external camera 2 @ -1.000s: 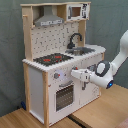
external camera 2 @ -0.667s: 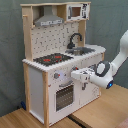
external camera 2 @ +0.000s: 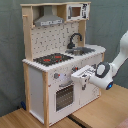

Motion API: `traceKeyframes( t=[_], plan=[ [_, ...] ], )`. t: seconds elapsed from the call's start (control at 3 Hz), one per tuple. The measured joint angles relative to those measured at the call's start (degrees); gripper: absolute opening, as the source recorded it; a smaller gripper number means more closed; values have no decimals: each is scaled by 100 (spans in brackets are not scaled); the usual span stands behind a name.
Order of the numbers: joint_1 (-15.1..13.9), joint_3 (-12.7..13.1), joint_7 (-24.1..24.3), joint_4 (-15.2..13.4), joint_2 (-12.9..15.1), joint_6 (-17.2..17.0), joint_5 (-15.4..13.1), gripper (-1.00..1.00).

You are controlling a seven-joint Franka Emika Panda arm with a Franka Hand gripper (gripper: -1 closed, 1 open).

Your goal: Play with the kitchen

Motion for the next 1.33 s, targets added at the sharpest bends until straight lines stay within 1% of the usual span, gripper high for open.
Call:
traceKeyframes(
  t=[0.33, 0.67, 1.0, 1.33],
  plan=[
    [-1, 14, -391, 1, -81, -94, 6, -100],
    [-2, 12, -384, 1, -80, -94, 6, 100],
    [8, 236, 379, 133, -50, -82, 350, 100],
    [9, 442, 439, 224, -50, -114, 888, 100]
  ],
)
